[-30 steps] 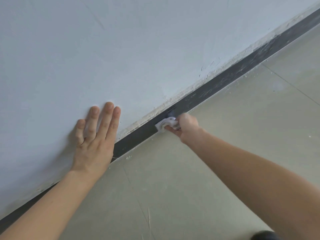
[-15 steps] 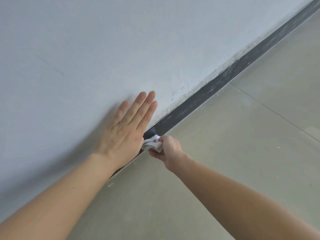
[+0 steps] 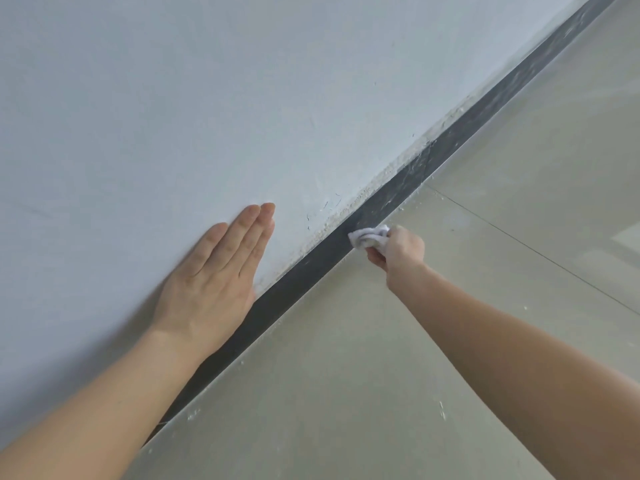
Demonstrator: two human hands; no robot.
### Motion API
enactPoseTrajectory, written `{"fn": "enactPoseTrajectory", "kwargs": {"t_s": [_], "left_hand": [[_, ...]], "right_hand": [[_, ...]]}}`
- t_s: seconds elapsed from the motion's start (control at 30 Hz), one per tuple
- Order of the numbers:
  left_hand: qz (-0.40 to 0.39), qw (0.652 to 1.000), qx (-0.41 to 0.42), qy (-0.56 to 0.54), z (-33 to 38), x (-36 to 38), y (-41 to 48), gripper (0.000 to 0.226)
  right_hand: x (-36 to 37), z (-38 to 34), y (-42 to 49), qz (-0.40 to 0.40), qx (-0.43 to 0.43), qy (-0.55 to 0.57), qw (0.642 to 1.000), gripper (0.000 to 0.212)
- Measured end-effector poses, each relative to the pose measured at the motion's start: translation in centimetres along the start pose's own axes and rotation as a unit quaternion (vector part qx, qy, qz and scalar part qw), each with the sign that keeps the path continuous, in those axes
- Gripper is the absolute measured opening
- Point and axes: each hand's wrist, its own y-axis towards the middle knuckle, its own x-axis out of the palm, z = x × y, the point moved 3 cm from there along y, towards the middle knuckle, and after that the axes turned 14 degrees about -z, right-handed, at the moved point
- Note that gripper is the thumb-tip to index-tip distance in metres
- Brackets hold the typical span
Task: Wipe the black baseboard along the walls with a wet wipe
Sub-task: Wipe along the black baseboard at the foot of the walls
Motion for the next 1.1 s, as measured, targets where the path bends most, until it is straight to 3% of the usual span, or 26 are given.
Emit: {"fn": "enactPoseTrajectory", "kwargs": {"t_s": [0.07, 0.2, 0.3, 0.6, 0.7, 0.8, 0.97, 1.03, 1.1], "left_hand": [[-0.003, 1.000, -0.002, -0.002, 0.0, 0.0, 0.0, 0.065], [-0.004, 1.000, 0.001, 0.000, 0.0, -0.1, 0.0, 0.063], [-0.005, 1.000, 0.008, 0.014, -0.1, -0.2, -0.1, 0.064], [-0.008, 1.000, 0.010, -0.014, -0.4, -0.3, -0.1, 0.065], [-0.011, 1.000, 0.011, -0.012, -0.4, -0.4, -0.1, 0.067], [-0.016, 1.000, 0.018, -0.007, -0.2, -0.4, -0.1, 0.068], [-0.013, 1.000, 0.017, -0.012, -0.3, -0.4, 0.0, 0.066], [-0.014, 1.000, 0.019, -0.011, -0.4, -0.5, -0.1, 0.065], [-0.015, 1.000, 0.020, -0.012, -0.4, -0.6, -0.1, 0.065]], "right_hand": [[0.0, 1.6, -1.0, 0.005, 0.045, -0.035, 0.998, 0.028], [3.9, 6.9, -5.2, -0.181, 0.151, -0.054, 0.970, 0.018], [7.0, 8.0, -7.0, -0.255, 0.171, 0.002, 0.952, 0.018], [2.7, -0.4, -0.9, -0.101, 0.015, 0.045, 0.994, 0.009], [0.7, -1.5, -1.1, -0.080, -0.009, 0.057, 0.995, 0.021], [0.7, 1.7, -2.8, -0.090, 0.060, 0.052, 0.993, 0.024], [4.5, 9.0, -7.4, -0.275, 0.190, -0.033, 0.942, 0.033], [6.1, 9.4, -7.4, -0.283, 0.183, -0.031, 0.941, 0.028], [6.5, 8.4, -5.5, -0.216, 0.167, -0.015, 0.962, 0.021]]}}
